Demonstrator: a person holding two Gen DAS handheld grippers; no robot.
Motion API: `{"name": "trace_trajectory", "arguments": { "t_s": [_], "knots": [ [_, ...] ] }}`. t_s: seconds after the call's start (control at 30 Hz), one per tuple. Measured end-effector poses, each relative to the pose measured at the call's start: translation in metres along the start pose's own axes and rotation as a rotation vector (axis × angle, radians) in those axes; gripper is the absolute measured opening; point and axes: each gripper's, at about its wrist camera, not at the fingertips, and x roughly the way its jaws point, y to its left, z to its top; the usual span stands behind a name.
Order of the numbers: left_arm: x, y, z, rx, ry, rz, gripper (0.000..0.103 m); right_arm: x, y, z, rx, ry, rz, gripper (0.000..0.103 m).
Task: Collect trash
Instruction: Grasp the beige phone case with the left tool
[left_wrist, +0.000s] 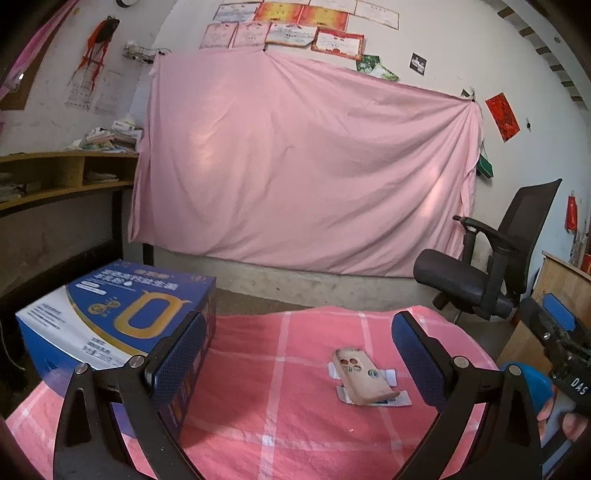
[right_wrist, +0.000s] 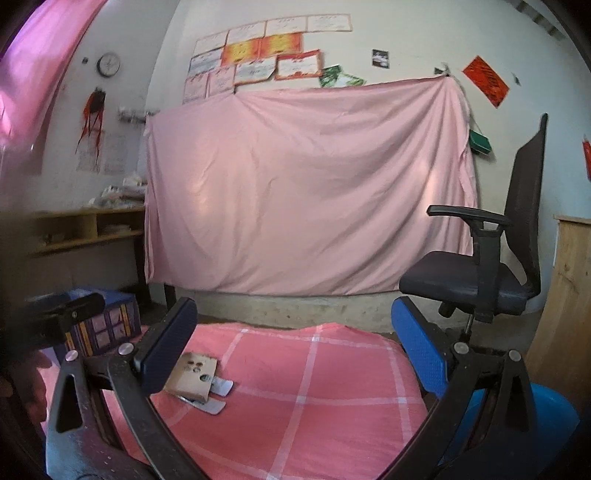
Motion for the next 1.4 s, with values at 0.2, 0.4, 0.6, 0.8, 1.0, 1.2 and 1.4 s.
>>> {"name": "trace_trajectory", "arguments": {
  "t_s": [0.2, 0.4, 0.6, 0.8, 1.0, 1.2, 1.4],
  "knots": [
    [0.018, 0.003, -0.001, -0.007, 0.084, -0.043, 0.096, 0.022, -0.010, -0.010, 0.049, 0.116, -0.005, 0.103],
    [0.030, -0.010, -0.002, 0.059, 0.128, -0.084, 0.075, 0.039, -0.013, -0.019, 0.073, 0.205, 0.011, 0.103],
    [0.056, -0.019, -0.005, 0.070, 0.253, -0.110, 0.051, 0.044, -0.010, -0.022, 0.062, 0.245, 0.029, 0.103],
    [0.087, -0.016, -0.005, -0.019, 0.394, -0.151, 0.036, 0.050, -0.008, -0.026, 0.054, 0.272, 0.040, 0.103],
    [0.097, -0.025, -0.006, -0.017, 0.469, -0.177, 0.023, 0.052, -0.009, -0.026, 0.055, 0.284, 0.043, 0.103],
    [0.105, -0.027, -0.005, -0.032, 0.510, -0.179, 0.004, 0.058, -0.011, -0.028, 0.058, 0.320, 0.043, 0.103],
    [0.095, -0.004, -0.001, -0.105, 0.470, -0.124, 0.002, 0.067, -0.010, -0.033, 0.068, 0.380, 0.075, 0.103]
  ]
}}
